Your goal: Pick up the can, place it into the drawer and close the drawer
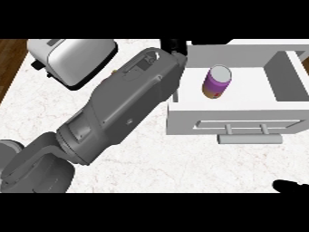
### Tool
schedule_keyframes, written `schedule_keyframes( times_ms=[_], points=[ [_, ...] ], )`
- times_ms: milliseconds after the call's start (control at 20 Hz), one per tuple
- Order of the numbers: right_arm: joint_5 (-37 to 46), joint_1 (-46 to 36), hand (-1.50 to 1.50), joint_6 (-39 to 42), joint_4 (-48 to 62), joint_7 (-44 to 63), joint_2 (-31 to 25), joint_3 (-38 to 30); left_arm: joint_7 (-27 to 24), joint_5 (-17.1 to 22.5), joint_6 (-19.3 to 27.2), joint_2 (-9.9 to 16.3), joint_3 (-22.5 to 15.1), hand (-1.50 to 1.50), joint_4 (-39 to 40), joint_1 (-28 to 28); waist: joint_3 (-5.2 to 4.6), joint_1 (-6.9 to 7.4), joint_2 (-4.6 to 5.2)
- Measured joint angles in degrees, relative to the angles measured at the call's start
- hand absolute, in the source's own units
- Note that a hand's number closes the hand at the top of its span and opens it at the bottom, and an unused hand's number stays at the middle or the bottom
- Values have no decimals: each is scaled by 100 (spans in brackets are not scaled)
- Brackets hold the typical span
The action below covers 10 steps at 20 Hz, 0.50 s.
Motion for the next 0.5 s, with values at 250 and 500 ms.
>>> schedule_keyframes(
  times_ms=[250, 500],
  points=[
    [1248, -662, -150, -554, 865, -162, 39, 744, 139, -107, 66, 36, 3, -150, -149, 101, -2, 110, -29],
    [2146, -1257, -150, -1007, 1946, -448, -80, 1187, 360, -257, 20, 272, 36, -150, -258, 157, -2, 160, -42]
  ],
)
